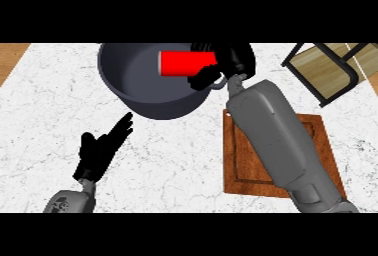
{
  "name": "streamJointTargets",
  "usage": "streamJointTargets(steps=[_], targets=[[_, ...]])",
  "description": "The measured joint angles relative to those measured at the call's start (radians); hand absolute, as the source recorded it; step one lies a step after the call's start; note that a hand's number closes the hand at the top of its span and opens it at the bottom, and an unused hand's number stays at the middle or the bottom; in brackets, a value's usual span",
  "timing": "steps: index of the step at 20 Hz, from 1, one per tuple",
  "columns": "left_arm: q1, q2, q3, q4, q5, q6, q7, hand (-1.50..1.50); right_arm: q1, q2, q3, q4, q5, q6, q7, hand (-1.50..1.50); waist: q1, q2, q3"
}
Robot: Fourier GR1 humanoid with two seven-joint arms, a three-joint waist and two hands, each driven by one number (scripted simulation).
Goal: Pick the can from the cutting board and place it in the pot
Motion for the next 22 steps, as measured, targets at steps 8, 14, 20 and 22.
streamJointTargets(steps=[8, 14, 20, 22], targets=[[-0.014, -0.016, -0.020, -0.006, -0.018, 0.000, 0.006, 0.00, -0.250, 0.022, 0.024, 0.380, 0.051, -0.015, -0.003, 1.50, 0.031, 0.011, -0.001], [-0.035, -0.008, -0.017, 0.006, -0.014, -0.021, 0.001, 0.00, -0.366, 0.026, 0.128, 0.589, 0.146, 0.022, 0.074, 1.50, 0.058, 0.019, -0.002], [-0.061, -0.034, -0.047, 0.013, -0.033, -0.018, 0.006, 0.00, -0.412, 0.027, 0.126, 0.749, 0.078, 0.162, 0.160, -1.50, 0.094, 0.028, -0.003], [-0.065, -0.032, -0.047, 0.012, -0.032, -0.022, 0.009, 0.00, -0.415, 0.027, 0.120, 0.788, 0.049, 0.204, 0.197, -1.50, 0.106, 0.030, -0.003]])
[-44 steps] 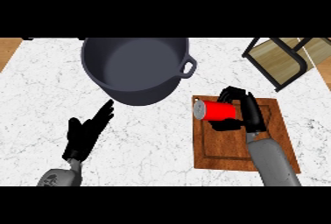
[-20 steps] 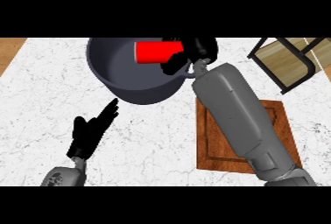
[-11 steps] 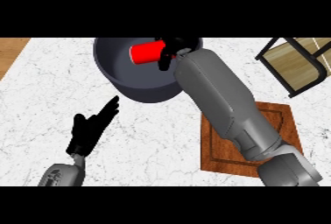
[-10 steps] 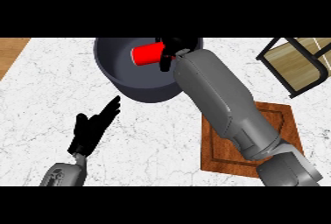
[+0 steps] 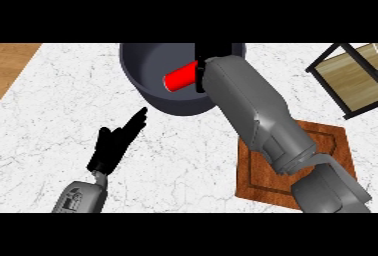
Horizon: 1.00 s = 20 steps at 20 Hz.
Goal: Pick the can from the cutting board and place it in the pot
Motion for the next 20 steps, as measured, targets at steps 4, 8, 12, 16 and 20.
streamJointTargets(steps=[4, 8, 12, 16, 20], targets=[[-0.018, -0.008, -0.005, 0.015, -0.004, -0.003, -0.001, 0.00, 0.004, 0.000, -0.007, 0.034, -0.050, 0.018, 0.005, -1.50, 0.012, 0.005, 0.001], [-0.017, -0.008, -0.006, 0.019, -0.004, -0.008, -0.019, 0.00, 0.015, 0.000, -0.057, -0.019, -0.118, -0.121, -0.054, -1.50, 0.020, 0.007, 0.003], [-0.029, -0.011, -0.003, 0.023, -0.008, -0.001, -0.008, 0.00, 0.007, 0.000, -0.135, -0.092, -0.199, -0.299, -0.120, -1.50, 0.015, 0.006, 0.004], [-0.019, -0.011, 0.002, 0.024, -0.006, 0.003, -0.009, 0.00, 0.020, 0.000, -0.206, -0.136, -0.265, -0.506, -0.176, -1.50, 0.005, 0.003, 0.004], [-0.010, -0.015, 0.008, 0.022, -0.008, 0.016, -0.005, 0.00, 0.034, 0.000, -0.264, -0.154, -0.316, -0.681, -0.239, -1.50, -0.018, -0.003, 0.004]])
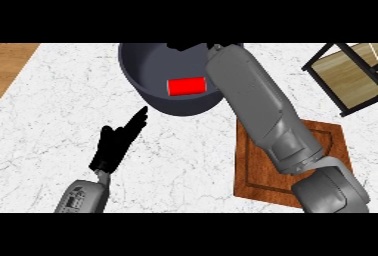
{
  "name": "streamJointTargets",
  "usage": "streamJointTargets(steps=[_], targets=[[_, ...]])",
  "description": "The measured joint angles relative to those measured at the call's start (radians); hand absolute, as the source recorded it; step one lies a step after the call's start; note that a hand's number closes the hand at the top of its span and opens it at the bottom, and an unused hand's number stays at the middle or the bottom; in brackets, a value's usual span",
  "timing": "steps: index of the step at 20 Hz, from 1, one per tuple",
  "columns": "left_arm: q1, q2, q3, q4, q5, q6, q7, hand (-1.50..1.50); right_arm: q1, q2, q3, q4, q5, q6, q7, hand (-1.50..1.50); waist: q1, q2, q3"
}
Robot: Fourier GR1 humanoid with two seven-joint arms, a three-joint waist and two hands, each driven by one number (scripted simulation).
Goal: Pick the can from the cutting board and place it in the pot
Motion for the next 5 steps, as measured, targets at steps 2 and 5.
streamJointTargets(steps=[2, 5], targets=[[0.000, 0.011, 0.020, 0.003, 0.012, -0.003, 0.006, 0.00, 0.004, 0.000, -0.031, -0.012, -0.027, -0.058, -0.042, -1.50, -0.017, -0.004, 0.000], [0.019, 0.022, 0.030, -0.004, 0.016, -0.008, -0.002, 0.00, 0.028, -0.002, -0.082, -0.028, -0.074, -0.110, -0.134, -1.50, -0.036, -0.009, 0.000]])
